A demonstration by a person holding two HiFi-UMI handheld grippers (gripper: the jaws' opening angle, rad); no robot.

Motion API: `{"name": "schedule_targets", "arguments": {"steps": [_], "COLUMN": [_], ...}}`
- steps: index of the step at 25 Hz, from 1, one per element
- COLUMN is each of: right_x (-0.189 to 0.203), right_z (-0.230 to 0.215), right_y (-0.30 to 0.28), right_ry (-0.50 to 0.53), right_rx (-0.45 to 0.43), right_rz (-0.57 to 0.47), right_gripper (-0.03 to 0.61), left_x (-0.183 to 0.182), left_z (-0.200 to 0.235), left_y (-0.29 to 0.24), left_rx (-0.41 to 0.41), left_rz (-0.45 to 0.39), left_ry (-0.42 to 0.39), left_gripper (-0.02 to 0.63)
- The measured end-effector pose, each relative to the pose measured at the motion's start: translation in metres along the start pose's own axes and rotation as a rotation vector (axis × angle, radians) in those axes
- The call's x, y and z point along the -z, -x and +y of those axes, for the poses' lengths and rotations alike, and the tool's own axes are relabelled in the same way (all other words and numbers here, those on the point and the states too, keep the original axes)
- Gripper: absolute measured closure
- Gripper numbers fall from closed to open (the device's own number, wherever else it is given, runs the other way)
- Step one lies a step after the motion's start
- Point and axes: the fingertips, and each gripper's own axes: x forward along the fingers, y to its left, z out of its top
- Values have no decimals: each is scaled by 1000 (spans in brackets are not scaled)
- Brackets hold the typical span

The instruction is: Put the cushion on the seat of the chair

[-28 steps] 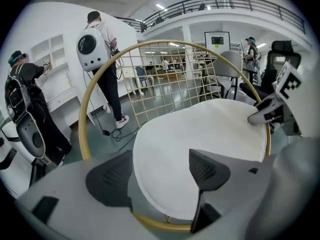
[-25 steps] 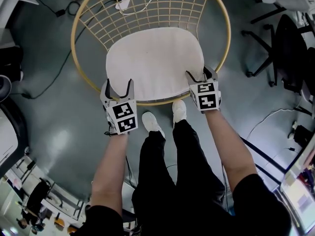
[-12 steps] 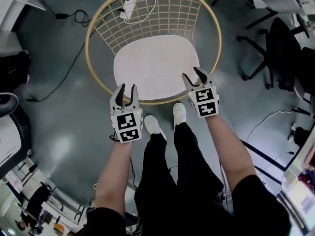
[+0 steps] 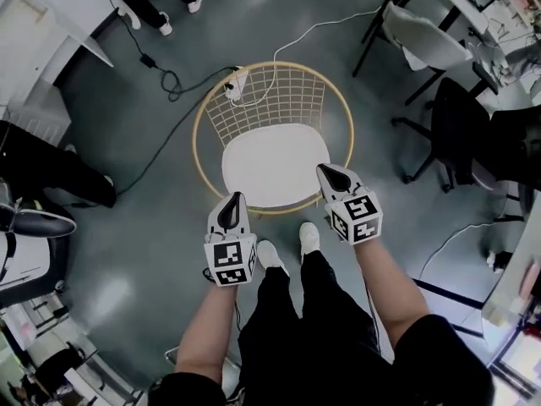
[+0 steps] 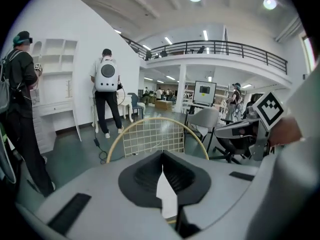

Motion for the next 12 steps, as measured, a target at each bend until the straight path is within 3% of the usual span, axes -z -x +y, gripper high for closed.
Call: {"name": "schedule_targets", "arguments": {"steps": [12], "right_x": [-127], "right_z": [108], "right_y": [143], "right_ry": [161], "right_rx": [-97], "right_rz": [-161], "right_gripper": [566], "left_x": [-129], "left_z": [-24], "left_y": [145], "left_rx": [0], "left_rz": [-185], "left_ry": [4], "left_gripper": [597]}}
